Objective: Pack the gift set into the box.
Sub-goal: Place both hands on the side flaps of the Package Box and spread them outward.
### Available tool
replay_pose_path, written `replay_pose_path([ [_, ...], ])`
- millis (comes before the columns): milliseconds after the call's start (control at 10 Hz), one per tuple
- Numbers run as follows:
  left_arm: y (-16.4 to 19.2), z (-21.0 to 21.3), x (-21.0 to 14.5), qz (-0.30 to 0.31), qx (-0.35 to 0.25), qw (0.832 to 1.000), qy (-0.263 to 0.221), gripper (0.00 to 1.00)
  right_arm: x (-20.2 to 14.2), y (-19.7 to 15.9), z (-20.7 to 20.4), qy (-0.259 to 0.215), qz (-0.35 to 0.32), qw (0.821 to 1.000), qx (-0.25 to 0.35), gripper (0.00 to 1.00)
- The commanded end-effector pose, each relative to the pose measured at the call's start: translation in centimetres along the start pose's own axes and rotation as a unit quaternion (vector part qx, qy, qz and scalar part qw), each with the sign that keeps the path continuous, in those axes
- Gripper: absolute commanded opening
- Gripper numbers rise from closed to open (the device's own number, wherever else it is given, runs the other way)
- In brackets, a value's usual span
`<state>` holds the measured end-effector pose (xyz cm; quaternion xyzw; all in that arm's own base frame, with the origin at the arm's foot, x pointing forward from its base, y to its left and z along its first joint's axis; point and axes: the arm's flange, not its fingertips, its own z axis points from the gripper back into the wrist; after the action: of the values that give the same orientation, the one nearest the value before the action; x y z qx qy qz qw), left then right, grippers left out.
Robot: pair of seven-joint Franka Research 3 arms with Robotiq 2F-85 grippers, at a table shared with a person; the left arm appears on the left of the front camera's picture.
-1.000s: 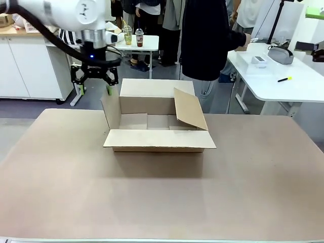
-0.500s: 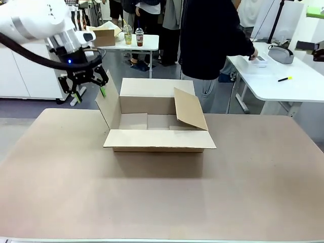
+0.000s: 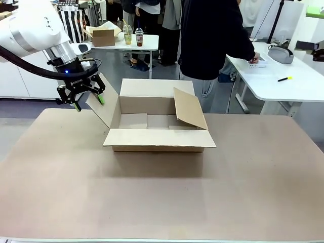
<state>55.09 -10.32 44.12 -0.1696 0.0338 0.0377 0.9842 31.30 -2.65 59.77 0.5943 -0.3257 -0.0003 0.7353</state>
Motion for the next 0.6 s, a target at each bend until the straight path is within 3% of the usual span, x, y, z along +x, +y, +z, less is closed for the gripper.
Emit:
replay_pose_path([
  [0, 1.3, -0.3, -0.2, 0.006, -0.037, 0.999, 0.0, 1.0, 0.2, 0.0, -0.5, -0.007, 0.013, 1.0, 0.013, 1.0],
  [500, 0.4, 0.1, 0.1, 0.007, -0.011, 1.0, 0.0, 1.0, 0.0, 0.0, 0.0, 0.0, 0.0, 1.0, 0.0, 1.0],
])
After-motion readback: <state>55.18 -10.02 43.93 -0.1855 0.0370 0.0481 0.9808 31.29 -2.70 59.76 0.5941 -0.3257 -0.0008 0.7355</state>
